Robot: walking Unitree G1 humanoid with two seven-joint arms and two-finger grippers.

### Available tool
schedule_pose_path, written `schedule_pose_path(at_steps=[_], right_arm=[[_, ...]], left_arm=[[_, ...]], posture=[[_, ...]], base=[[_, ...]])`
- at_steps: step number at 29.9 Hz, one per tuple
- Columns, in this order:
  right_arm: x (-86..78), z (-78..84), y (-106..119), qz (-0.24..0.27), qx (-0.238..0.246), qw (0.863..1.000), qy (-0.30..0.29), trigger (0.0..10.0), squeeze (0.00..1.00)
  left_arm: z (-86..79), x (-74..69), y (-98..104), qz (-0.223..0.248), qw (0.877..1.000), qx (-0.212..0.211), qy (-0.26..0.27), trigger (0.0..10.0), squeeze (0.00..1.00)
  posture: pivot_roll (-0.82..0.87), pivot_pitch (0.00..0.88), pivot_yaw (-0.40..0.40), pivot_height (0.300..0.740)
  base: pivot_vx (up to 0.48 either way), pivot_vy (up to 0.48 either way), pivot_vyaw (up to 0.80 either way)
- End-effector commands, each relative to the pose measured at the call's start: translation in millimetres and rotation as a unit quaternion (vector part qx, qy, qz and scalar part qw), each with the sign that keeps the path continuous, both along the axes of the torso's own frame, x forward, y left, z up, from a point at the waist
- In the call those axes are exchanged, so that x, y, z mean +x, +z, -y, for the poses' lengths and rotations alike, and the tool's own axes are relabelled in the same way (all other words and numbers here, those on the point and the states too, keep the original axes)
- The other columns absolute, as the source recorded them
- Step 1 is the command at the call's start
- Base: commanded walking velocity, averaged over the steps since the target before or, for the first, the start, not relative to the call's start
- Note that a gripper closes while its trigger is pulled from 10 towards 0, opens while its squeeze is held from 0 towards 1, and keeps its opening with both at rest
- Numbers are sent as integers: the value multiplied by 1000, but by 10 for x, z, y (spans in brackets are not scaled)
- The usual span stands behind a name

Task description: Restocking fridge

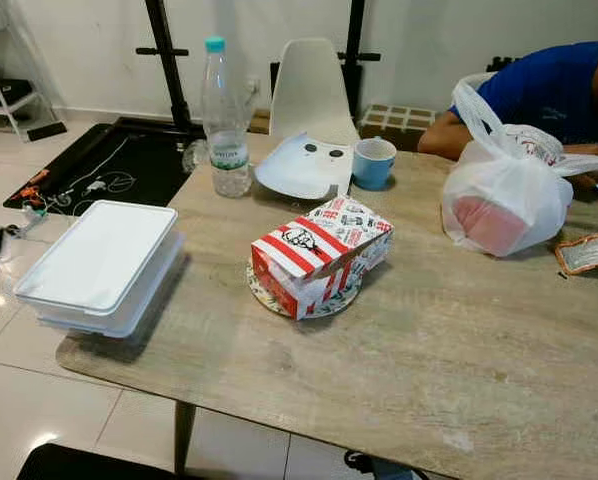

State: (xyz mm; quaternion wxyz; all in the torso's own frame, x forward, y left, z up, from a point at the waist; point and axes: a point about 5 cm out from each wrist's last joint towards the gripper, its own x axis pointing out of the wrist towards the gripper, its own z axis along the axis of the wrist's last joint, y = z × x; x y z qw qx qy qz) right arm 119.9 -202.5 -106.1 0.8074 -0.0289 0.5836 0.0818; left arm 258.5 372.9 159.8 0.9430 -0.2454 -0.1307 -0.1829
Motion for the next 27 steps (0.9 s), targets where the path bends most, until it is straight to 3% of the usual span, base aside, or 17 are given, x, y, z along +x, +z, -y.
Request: schedule_pose_path(at_steps=[1, 6, 8, 13, 21, 27], right_arm=[[-4, -15, -3, 0, 0, 1000, 5, 10000, 0], [11, -24, 0, 2, 1, 1000, 5, 10000, 0], [17, -25, 2, 2, 1, 1000, 6, 10000, 0], [18, -23, 2, 2, 1, 1000, 6, 10000, 0], [-6, -17, -5, -2, -1, 1000, 4, 10000, 0], [-4, -25, -6, -1, -3, 1000, 6, 10000, 0]], left_arm=[[-68, -25, 130, 1, 1000, 18, -4, 10000, 0], [-21, 34, 149, -16, 999, 23, -29, 10000, 0], [32, 74, 74, -49, 997, 34, -46, 10000, 0], [79, 105, 10, -79, 994, 50, -61, 10000, 0], [72, 170, 17, -118, 989, 73, -42, 10000, 0], [72, 188, -39, -147, 986, 66, -35, 10000, 0]], posture=[[-59, 0, 29, 740], [-53, 0, 30, 740], [-53, 0, 31, 740], [-54, 0, 30, 740], [-54, 0, 30, 740], [-56, 0, 35, 740]], base=[[0, 0, 0], [0, 0, 0], [0, 0, 0], [0, 0, 0], [0, 0, 0], [0, 0, 0]])
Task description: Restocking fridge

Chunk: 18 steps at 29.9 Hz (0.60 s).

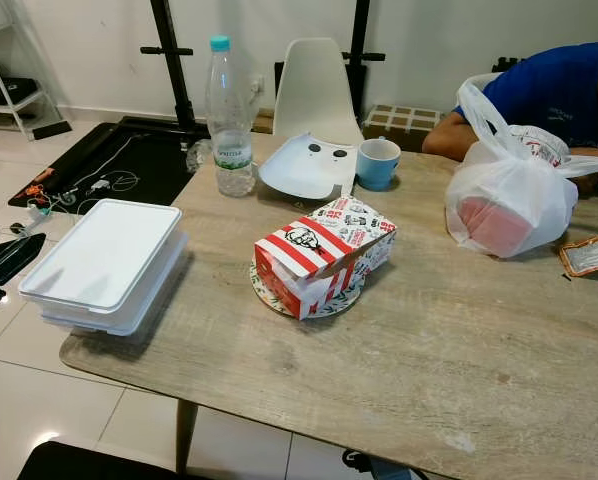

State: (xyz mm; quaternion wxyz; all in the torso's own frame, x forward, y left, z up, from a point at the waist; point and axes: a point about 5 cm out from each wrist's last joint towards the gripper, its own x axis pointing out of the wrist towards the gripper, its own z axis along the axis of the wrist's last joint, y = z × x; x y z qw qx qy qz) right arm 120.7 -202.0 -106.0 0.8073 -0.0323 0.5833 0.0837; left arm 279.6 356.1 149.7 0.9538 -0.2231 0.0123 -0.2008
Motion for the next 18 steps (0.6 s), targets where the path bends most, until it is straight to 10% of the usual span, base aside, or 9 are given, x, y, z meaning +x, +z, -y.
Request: schedule_pose_path(at_steps=[1, 15, 16, 17, 18], right_arm=[[-12, -20, -7, -2, -1, 1000, 2, 10000, 0], [-22, -21, -11, -4, -4, 1000, 4, 10000, 0], [-24, -20, -12, -4, -4, 1000, 4, 10000, 0], [-27, -20, -12, -4, -4, 1000, 5, 10000, 0], [-28, -20, -13, -4, -5, 1000, 5, 10000, 0]], left_arm=[[-96, -22, 61, -18, 1000, 17, 12, 10000, 0], [-70, -12, -59, -85, 996, 22, 2, 10000, 0], [-66, -12, -62, -89, 996, 21, -2, 8275, 0], [-59, -11, -62, -91, 996, 19, -7, 0, 0], [-51, -9, -60, -92, 996, 18, -12, 0, 0]], posture=[[-56, 0, 35, 740], [-56, 0, 35, 740], [-56, 0, 35, 740], [-56, 0, 35, 740], [-56, 0, 35, 740]], base=[[0, 0, 0], [0, 0, 0], [0, 0, 0], [0, 0, 0], [0, 0, 0]])
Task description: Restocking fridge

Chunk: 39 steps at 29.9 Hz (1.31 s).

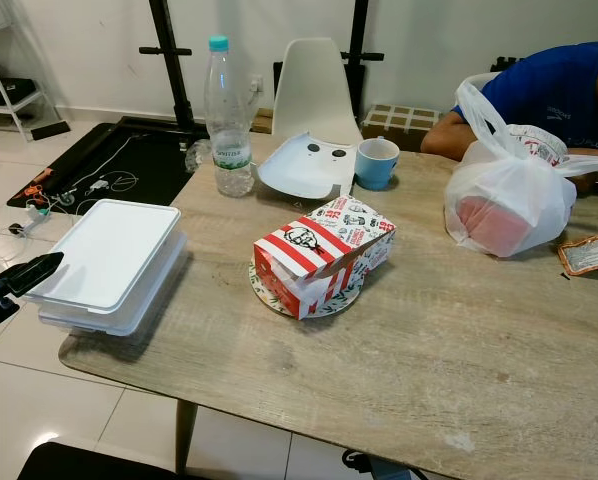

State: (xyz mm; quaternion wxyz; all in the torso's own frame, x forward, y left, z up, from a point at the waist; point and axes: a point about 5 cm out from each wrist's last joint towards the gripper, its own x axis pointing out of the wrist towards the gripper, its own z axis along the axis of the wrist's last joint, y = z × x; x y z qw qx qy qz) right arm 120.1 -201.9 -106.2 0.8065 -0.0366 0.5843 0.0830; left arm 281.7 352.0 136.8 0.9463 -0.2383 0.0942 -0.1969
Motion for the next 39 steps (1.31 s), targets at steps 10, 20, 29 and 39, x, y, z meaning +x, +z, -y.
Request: schedule_pose_path(at_steps=[10, 20, 29, 39], right_arm=[[-27, -16, -11, -4, -3, 1000, 6, 10000, 0], [-20, 1, -7, -4, -7, 1000, 9, 10000, 0], [-9, 8, -2, -3, -7, 1000, 8, 10000, 0], [6, 17, 4, -1, -8, 1000, 8, 10000, 0]], left_arm=[[-74, -31, 60, -13, 1000, 16, -8, 0, 0], [-60, -26, 57, -16, 1000, 16, -14, 0, 0], [33, 14, 67, 2, 1000, 4, -30, 0, 0], [203, 106, 294, 88, 993, -45, -68, 0, 0]], posture=[[-61, 0, 33, 740], [-62, 0, 32, 740], [-61, 0, 29, 740], [-60, 0, 27, 740]], base=[[0, 0, 0], [0, 0, 0], [0, 0, 0], [0, 0, 0]])
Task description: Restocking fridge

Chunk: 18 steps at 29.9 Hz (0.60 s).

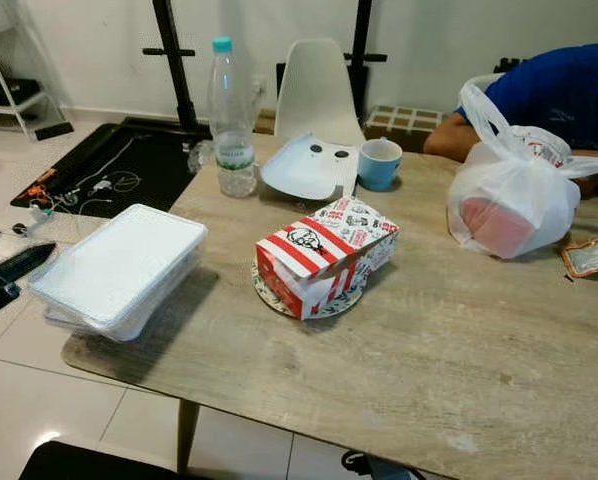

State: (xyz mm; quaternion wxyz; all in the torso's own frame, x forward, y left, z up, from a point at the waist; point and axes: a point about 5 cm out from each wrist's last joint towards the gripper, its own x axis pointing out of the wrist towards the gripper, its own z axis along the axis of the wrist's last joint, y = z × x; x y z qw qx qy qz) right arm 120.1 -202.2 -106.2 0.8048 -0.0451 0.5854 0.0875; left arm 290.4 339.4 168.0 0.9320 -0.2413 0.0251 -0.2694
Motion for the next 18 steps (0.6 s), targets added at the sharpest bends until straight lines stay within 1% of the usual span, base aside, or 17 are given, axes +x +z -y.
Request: schedule_pose_path(at_steps=[1, 6, 8, 10, 11, 13, 14, 15, 16, 17, 18], right_arm=[[8, 15, 4, 0, -3, 1000, -1, 10000, 0], [11, 16, 5, 0, -3, 1000, -2, 10000, 0], [13, 17, 6, 1, -3, 1000, -2, 10000, 0], [13, 17, 6, 0, -3, 1000, -2, 10000, 0], [13, 17, 6, 0, -3, 1000, -2, 10000, 0], [13, 17, 6, 0, -3, 1000, -2, 10000, 0], [12, 17, 6, 0, -3, 1000, -2, 10000, 0], [13, 17, 6, 0, -3, 1000, -2, 10000, 0], [13, 17, 6, 0, -3, 1000, -2, 10000, 0], [13, 17, 6, 0, -3, 1000, -2, 10000, 0], [13, 17, 6, 0, -3, 1000, -1, 10000, 0]], left_arm=[[95, 28, -11, 10, 1000, -21, -17, 0, 0], [131, 40, -10, 13, 999, -25, -22, 0, 0], [177, 54, -39, 7, 999, -21, -28, 0, 0], [209, 58, -83, -5, 999, -10, -32, 0, 0], [213, 61, -102, -11, 1000, 5, -27, 235, 0], [213, 61, -102, -11, 1000, 5, -27, 235, 0], [214, 63, -112, -13, 1000, 15, -22, 235, 0], [137, 106, -42, 4, 999, 34, 23, 10000, 0], [81, 133, 13, 17, 997, 45, 56, 10000, 0], [81, 133, 13, 17, 997, 45, 56, 10000, 0], [38, 143, 71, 27, 995, 57, 72, 10000, 118]], posture=[[-60, 0, 27, 740], [-60, 0, 27, 740], [-60, 0, 27, 740], [-60, 0, 27, 740], [-60, 0, 27, 740], [-60, 0, 27, 740], [-60, 0, 27, 740], [-62, 0, 27, 740], [-62, 0, 27, 740], [-62, 0, 27, 740], [-62, 0, 27, 740]], base=[[0, 0, 0], [0, 0, 0], [0, 0, 0], [0, 0, 0], [0, 0, 0], [0, 0, 0], [0, 0, 0], [0, 0, 0], [0, 0, 0], [0, 0, 0], [0, 0, 0]])
